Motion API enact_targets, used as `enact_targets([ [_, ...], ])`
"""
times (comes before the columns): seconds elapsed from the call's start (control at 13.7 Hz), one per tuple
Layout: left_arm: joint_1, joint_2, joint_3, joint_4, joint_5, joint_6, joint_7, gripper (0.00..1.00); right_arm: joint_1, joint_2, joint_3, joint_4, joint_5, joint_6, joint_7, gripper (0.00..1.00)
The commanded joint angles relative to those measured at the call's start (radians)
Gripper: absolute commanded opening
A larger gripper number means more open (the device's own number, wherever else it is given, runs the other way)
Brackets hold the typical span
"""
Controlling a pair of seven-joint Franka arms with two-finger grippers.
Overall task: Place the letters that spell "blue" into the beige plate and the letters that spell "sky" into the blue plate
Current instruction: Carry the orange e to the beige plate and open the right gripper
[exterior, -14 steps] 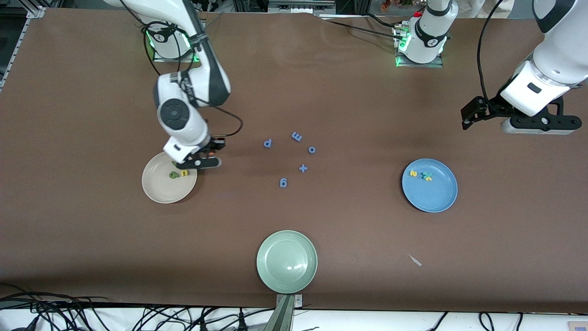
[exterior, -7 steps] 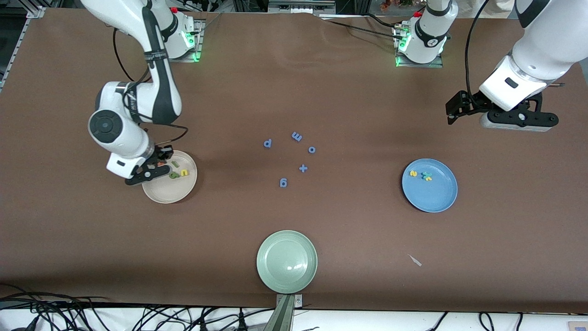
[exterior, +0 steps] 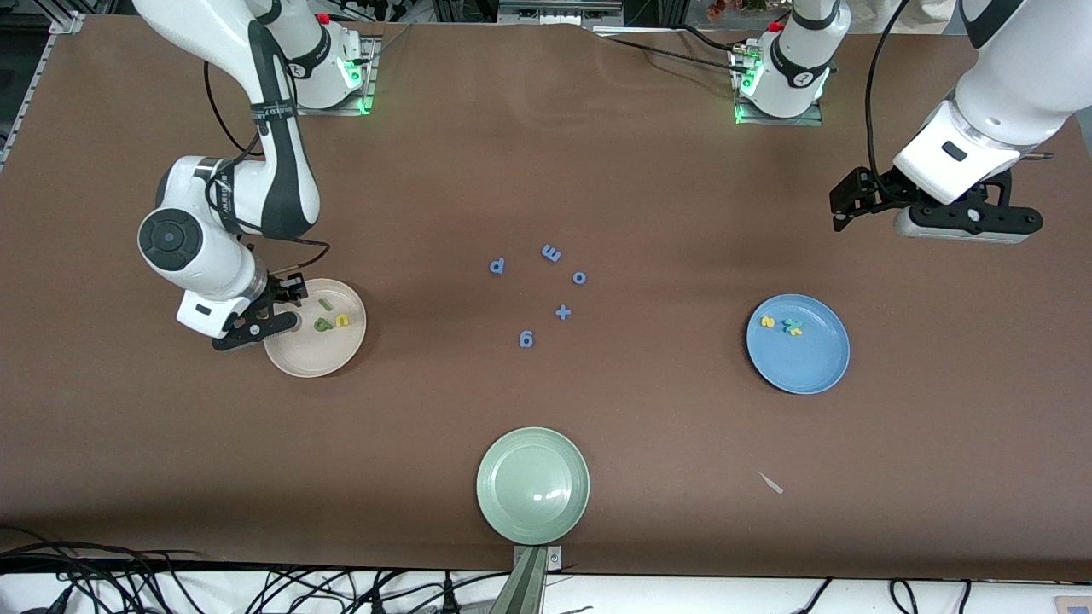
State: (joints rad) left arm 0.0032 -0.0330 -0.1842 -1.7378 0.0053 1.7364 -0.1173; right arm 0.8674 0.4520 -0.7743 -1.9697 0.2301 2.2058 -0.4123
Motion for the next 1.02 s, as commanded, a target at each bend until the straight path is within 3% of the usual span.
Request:
enact_targets([
  [0.0, -0.003, 0.01, -0.003, 0.029, 0.004, -0.023, -0.008, 1.0, 0.001, 0.01, 0.001, 0.07, 0.005, -0.076, 0.024, 0.62],
  [0.44, -0.003, 0.01, -0.011, 0.029, 0.013, -0.023, 0.004, 1.0, 0.012, 0.008, 0.003, 0.201, 0.008, -0.24, 0.124, 0.62],
  [0.73, -0.003, 0.008, -0.015, 0.027, 0.013, -0.023, -0.002, 1.0, 0.018, 0.002, 0.003, 0.331, 0.009, -0.432, 0.205, 0.64],
  [0.95, -0.003, 0.01, -0.017, 0.027, 0.013, -0.023, -0.004, 1.0, 0.019, -0.013, 0.003, 0.371, 0.009, -0.481, 0.224, 0.67],
])
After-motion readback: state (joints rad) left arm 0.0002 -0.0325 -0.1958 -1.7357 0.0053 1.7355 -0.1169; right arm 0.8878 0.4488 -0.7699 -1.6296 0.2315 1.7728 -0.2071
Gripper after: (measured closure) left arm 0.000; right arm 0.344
